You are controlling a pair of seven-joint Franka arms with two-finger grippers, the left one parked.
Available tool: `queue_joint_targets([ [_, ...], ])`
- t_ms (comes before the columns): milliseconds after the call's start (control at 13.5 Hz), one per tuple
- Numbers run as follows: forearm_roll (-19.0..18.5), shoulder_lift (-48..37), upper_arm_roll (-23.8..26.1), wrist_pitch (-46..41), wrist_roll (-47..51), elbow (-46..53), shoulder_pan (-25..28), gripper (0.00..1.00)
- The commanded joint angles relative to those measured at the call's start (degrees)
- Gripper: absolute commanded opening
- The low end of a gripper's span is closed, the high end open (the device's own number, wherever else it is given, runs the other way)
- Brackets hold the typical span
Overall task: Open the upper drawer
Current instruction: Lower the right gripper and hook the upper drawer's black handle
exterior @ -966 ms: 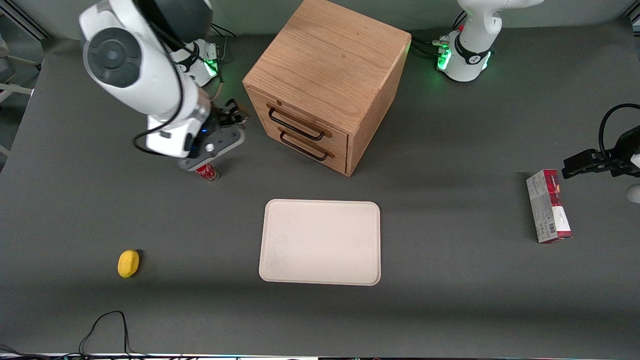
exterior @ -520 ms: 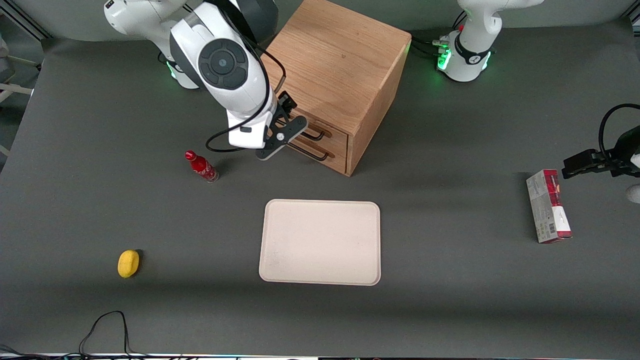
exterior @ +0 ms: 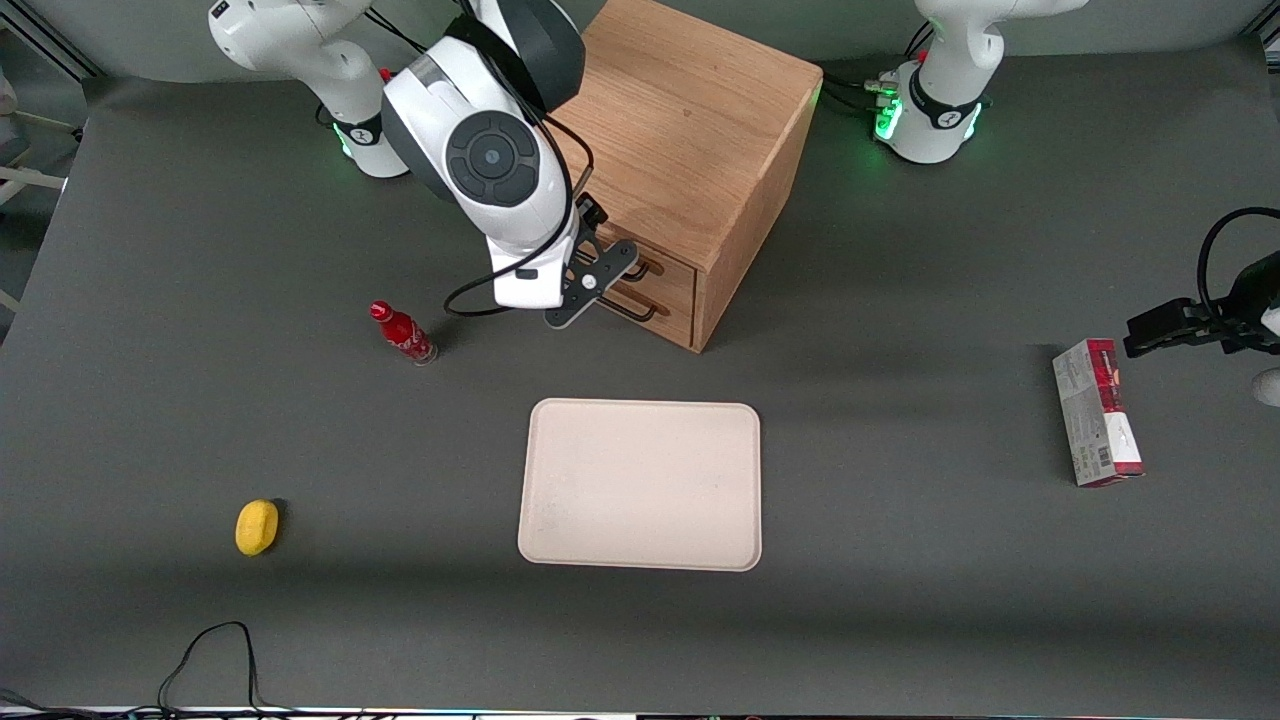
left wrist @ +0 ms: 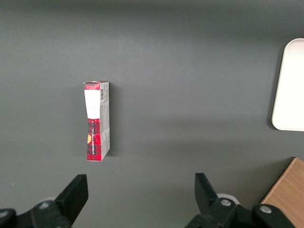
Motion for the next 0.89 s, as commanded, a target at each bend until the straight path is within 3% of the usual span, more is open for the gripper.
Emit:
queue_joint_targets([
  [0,-0.39,1.18,-0.43,0.41,-3.24,0.55,0.35,1.0],
  [297,-0.22,2.5,-0.69,1.02,-8.16,0.72,-0.27,1.0],
  [817,0.48,3.47,-0.61,0.85,-8.52,0.28,-0.18,1.0],
])
